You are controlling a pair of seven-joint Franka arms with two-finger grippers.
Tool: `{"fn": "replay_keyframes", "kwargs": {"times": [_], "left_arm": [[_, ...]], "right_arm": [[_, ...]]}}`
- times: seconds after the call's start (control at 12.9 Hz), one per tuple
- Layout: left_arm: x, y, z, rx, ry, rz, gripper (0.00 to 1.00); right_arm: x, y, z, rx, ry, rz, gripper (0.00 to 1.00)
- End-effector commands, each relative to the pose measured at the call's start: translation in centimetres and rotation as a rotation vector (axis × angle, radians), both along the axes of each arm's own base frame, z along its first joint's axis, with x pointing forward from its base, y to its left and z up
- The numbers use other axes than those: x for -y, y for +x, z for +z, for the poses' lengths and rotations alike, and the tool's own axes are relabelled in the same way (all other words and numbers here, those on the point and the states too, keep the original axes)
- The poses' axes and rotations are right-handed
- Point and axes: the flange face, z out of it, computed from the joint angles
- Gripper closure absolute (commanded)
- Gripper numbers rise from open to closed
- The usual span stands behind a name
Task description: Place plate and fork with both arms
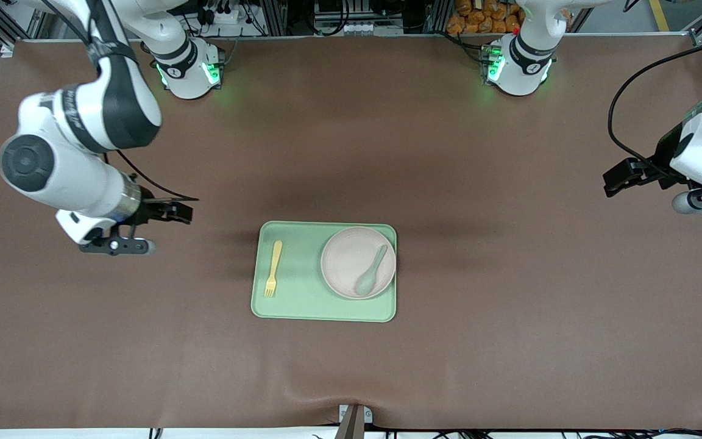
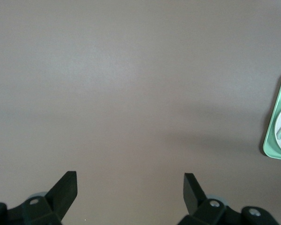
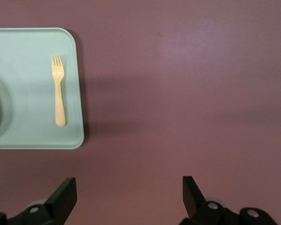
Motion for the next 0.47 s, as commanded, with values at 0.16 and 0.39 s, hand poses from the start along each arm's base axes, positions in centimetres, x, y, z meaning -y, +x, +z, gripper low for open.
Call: {"fn": "replay_keyframes", "kwargs": {"times": [0.16, 0.39], "left_arm": [[-0.2, -0.4, 0.6, 0.005, -0.012, -0.014, 0.00], [-0.1, -0.3, 0.3, -0.001, -0.013, -0.015, 0.00]], "right_arm": [[8.2, -2.2, 5.5, 0.013, 0.018, 0.038, 0.00], [10.8, -4.3, 9.8, 0.032, -0.038, 0.060, 0.00]]}}
